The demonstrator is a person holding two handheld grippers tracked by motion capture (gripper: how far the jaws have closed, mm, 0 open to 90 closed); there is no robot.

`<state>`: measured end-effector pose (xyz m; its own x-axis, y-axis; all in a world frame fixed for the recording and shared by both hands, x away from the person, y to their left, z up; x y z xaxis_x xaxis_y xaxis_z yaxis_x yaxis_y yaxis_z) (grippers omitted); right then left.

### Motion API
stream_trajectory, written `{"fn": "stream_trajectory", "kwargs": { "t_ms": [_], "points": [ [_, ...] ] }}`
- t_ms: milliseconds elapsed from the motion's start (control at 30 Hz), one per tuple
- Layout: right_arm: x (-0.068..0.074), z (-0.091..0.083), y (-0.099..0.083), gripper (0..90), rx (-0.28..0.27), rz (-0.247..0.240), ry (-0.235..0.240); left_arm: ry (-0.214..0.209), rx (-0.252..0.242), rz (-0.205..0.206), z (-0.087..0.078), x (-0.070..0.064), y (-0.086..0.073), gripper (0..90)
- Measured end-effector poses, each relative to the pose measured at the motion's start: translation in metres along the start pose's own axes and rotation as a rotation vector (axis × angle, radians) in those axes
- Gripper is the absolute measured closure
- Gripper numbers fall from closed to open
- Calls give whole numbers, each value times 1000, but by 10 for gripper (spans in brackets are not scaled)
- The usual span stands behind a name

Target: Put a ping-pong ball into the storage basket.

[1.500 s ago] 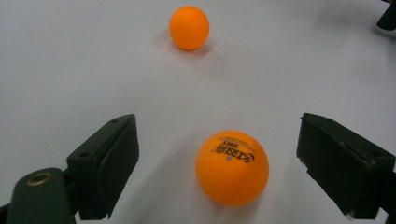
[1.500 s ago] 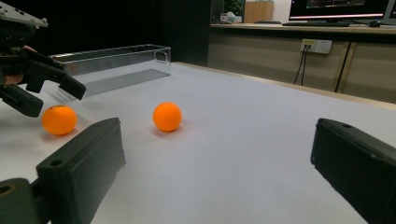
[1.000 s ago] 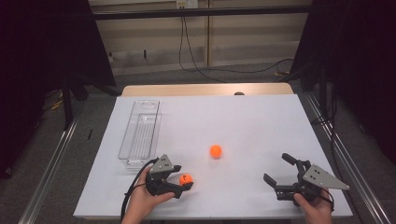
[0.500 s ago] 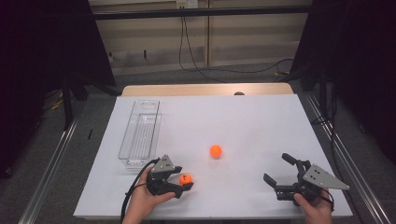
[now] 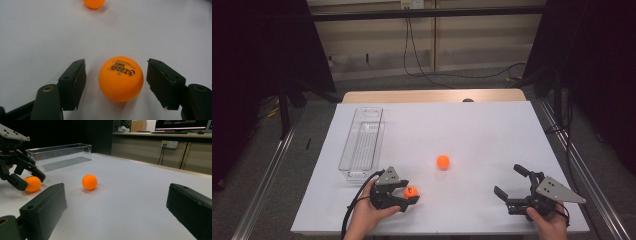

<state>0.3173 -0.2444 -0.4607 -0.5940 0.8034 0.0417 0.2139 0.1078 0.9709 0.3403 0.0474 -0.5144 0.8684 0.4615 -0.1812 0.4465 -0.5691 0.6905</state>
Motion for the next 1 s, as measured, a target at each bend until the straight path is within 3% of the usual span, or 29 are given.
{"fn": "stream_trajectory", "kwargs": {
  "t_ms": [1000],
  "points": [
    [0,0,0,22,-1,-1,0,-6,28,9,4,-2,-4,404]
  ]
}}
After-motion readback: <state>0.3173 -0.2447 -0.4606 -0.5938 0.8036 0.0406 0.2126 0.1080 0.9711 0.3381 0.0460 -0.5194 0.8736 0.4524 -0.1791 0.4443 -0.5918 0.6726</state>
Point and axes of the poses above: each handheld gripper's, and its own axes: z roughly forward along the jaws, y roughly out of its top, x roughly to its left, the point moved 10 cm from there along z, roughly forward along the jaws, and after that the axes turned 5 degrees about x, right-handed, at the moved point
